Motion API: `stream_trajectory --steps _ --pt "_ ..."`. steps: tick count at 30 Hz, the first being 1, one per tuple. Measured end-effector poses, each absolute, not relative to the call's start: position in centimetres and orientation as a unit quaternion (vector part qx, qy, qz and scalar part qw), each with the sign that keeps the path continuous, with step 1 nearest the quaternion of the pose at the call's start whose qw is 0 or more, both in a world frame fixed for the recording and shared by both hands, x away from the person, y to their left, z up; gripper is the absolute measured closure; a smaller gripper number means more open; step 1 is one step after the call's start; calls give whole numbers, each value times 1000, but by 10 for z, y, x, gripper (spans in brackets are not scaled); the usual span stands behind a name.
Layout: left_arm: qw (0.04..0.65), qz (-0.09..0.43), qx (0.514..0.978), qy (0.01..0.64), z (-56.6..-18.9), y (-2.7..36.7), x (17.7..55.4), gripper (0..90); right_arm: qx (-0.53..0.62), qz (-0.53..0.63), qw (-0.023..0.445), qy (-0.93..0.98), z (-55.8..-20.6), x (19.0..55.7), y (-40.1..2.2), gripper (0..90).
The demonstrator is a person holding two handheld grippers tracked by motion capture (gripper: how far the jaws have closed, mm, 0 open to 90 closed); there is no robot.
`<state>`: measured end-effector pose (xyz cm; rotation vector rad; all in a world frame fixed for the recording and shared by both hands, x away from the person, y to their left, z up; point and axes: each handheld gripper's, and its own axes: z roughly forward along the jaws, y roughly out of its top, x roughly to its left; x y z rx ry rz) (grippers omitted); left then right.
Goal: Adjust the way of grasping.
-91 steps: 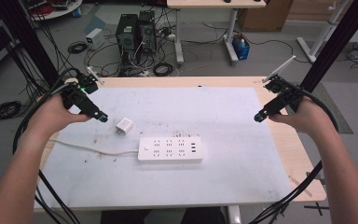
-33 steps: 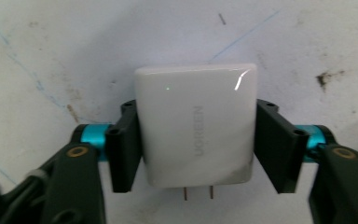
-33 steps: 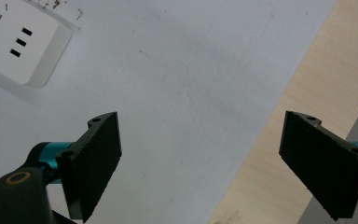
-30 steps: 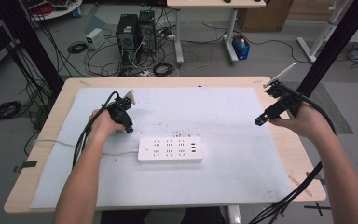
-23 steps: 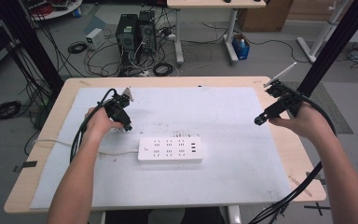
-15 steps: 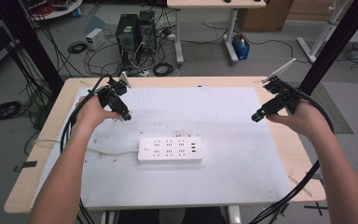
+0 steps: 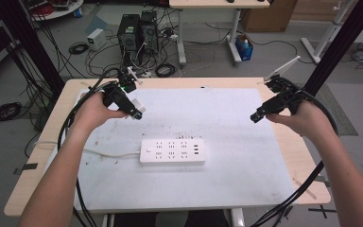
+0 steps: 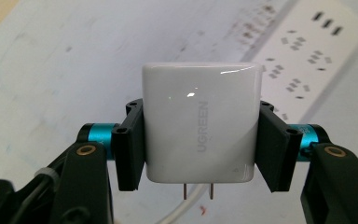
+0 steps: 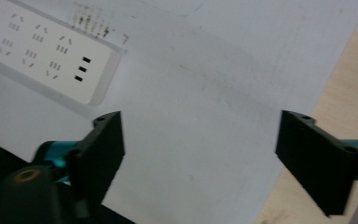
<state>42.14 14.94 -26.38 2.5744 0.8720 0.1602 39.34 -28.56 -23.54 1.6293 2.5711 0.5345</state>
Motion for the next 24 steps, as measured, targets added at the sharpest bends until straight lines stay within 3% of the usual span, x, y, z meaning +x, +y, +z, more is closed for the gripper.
stream_trajectory --steps 6,11,14,24 --pt "286 27 927 240 -262 131 413 425 539 210 -20 816 -232 391 -279 177" --pt "346 9 922 176 -262 109 407 425 541 272 -92 791 -230 388 -270 178" --pt "369 2 918 143 -264 95 403 425 542 307 -141 769 -229 388 -266 184" --pt "401 1 914 61 -270 45 389 425 548 340 -216 733 -237 386 -241 276"
